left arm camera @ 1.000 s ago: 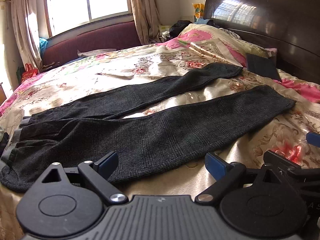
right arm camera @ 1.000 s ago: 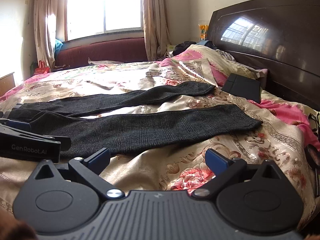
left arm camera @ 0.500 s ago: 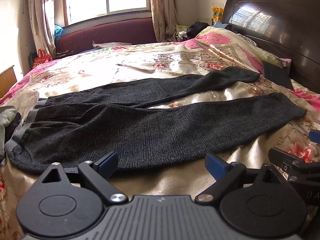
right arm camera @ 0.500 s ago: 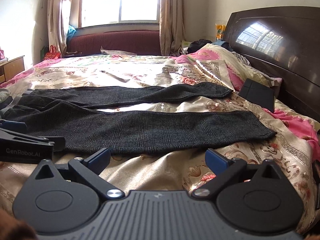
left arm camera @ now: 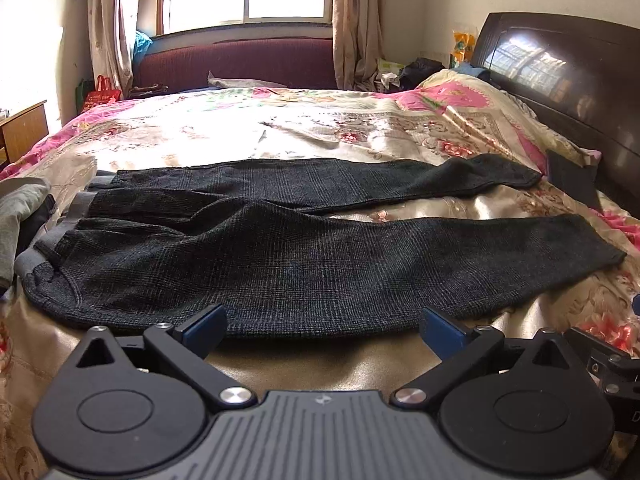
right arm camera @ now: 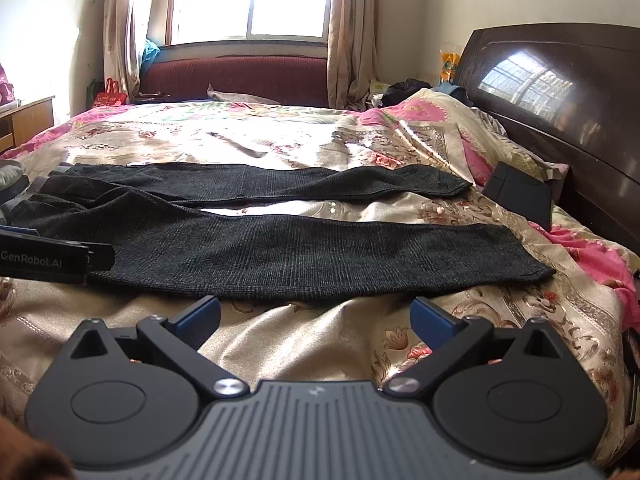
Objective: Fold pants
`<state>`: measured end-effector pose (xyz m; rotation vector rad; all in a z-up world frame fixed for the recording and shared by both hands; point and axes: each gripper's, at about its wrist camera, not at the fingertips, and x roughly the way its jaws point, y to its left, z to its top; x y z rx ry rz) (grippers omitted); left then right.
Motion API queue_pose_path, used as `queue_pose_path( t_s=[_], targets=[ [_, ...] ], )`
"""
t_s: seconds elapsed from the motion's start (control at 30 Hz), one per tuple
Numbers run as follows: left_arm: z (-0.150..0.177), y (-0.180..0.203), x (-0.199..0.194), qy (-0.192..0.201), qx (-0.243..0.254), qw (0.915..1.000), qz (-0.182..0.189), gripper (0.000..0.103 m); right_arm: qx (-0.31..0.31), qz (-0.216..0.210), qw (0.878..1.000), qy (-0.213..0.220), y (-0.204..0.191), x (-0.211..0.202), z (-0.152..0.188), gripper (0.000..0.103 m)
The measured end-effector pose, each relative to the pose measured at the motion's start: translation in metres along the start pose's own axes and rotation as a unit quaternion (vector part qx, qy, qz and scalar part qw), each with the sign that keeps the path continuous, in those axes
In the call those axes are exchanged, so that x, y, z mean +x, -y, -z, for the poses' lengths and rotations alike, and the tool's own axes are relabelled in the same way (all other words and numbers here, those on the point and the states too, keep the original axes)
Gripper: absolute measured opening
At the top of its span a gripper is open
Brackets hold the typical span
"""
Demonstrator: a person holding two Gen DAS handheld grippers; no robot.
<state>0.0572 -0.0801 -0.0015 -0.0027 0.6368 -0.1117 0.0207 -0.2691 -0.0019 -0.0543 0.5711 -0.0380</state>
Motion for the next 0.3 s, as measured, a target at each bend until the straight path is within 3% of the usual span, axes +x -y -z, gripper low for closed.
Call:
queue_pose_path(
  t_s=[0.3],
  targets=[
    [0.0024, 0.0025, -0.0039, 0.015, 0.013, 0.9995, -0.026, 0.103, 0.000, 0.002, 1.000, -0.003, -0.0012, 0.0002, 0.0024, 0.100]
  ],
)
